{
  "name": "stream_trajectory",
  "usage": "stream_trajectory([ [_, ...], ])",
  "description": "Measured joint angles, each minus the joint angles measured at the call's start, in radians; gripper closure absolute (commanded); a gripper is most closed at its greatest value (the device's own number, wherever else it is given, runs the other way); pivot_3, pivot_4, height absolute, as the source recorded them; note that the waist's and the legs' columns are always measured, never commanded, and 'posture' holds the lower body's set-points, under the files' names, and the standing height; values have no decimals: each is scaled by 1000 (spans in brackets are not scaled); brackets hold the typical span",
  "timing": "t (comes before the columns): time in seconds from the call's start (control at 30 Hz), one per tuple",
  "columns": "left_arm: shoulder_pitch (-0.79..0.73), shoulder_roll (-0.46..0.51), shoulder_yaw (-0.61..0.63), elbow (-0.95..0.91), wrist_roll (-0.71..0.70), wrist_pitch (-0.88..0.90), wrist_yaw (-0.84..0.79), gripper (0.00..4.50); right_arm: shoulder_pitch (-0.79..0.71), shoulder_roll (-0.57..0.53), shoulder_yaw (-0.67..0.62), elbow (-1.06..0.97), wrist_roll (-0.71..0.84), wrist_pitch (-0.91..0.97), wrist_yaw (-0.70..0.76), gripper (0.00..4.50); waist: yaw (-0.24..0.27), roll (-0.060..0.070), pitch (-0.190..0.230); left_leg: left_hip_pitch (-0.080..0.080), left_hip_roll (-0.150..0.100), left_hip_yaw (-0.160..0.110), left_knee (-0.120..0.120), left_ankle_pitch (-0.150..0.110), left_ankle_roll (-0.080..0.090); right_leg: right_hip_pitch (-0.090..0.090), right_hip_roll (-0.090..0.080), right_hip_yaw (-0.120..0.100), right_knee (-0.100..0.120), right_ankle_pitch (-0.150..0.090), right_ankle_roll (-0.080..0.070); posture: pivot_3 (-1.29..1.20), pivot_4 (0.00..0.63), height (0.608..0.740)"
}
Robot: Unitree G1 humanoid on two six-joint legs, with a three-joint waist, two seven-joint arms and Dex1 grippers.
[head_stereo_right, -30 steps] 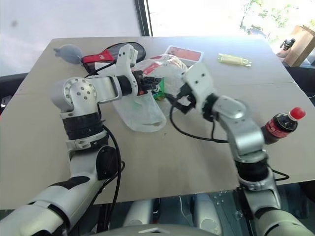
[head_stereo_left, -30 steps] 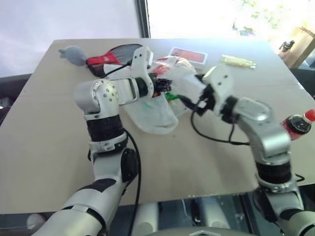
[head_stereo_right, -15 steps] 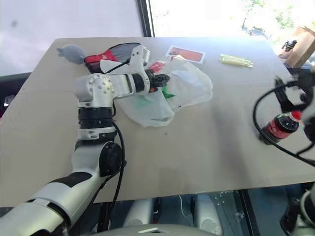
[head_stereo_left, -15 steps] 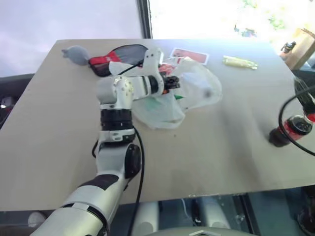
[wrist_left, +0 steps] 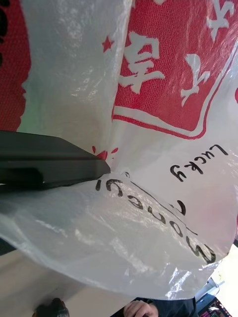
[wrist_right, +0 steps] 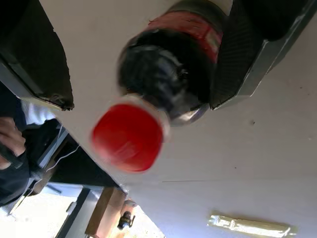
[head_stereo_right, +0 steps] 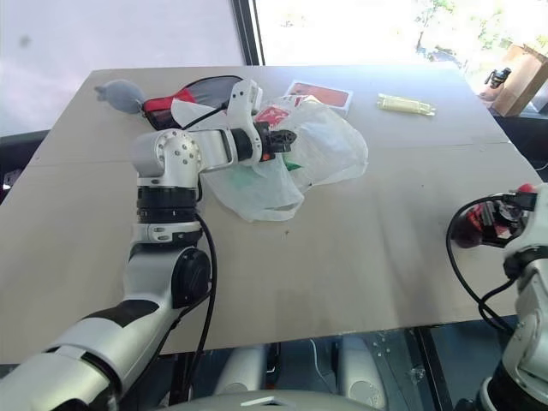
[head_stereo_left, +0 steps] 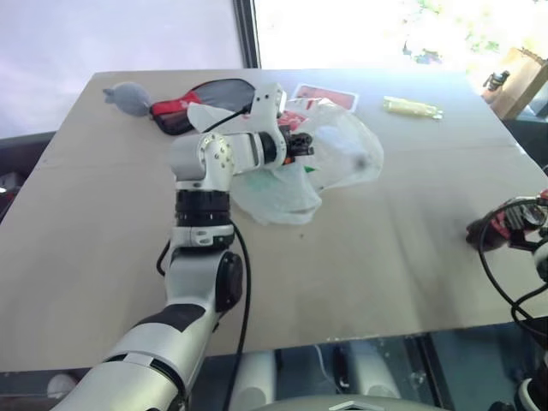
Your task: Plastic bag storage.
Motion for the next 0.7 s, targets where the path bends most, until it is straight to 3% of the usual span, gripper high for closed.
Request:
stream_trajectory([
  [0.17, 14, 4, 2, -24, -7, 6, 13, 4500, -5, 0, 28, 127, 47, -129, 6, 68, 0, 0, 0, 0, 0, 0, 0, 0, 0, 0, 0, 0, 0, 0, 0, 0, 150, 740],
  [0.27, 24, 10, 3, -47, -14, 7, 18, 4500, -5, 2, 37, 206, 74, -201, 7, 988, 0, 0, 0, 0, 0, 0, 0, 0, 0, 0, 0, 0, 0, 0, 0, 0, 150, 740],
  [0.33, 33, 10, 3, -55, -15, 10, 20, 4500, -5, 2, 39, 225, 83, -234, 5, 1285, 0, 0, 0, 0, 0, 0, 0, 0, 0, 0, 0, 0, 0, 0, 0, 0, 150, 740],
  [0.6, 34, 15, 38, -70, -34, 25, 28, 4500, 24, 1, 66, 206, 160, -270, 12, 1316, -3, 1, 0, 0, 1, 0, 0, 0, 0, 0, 1, 0, 0, 0, 0, 0, 150, 740],
  [0.7, 22, 13, 62, -68, -51, 39, 37, 4500, -117, 96, 102, 111, 322, -165, -8, 1317, -20, 6, 3, 0, 2, 0, 1, 0, 0, -1, 2, 2, 2, 0, 0, 0, 150, 740],
])
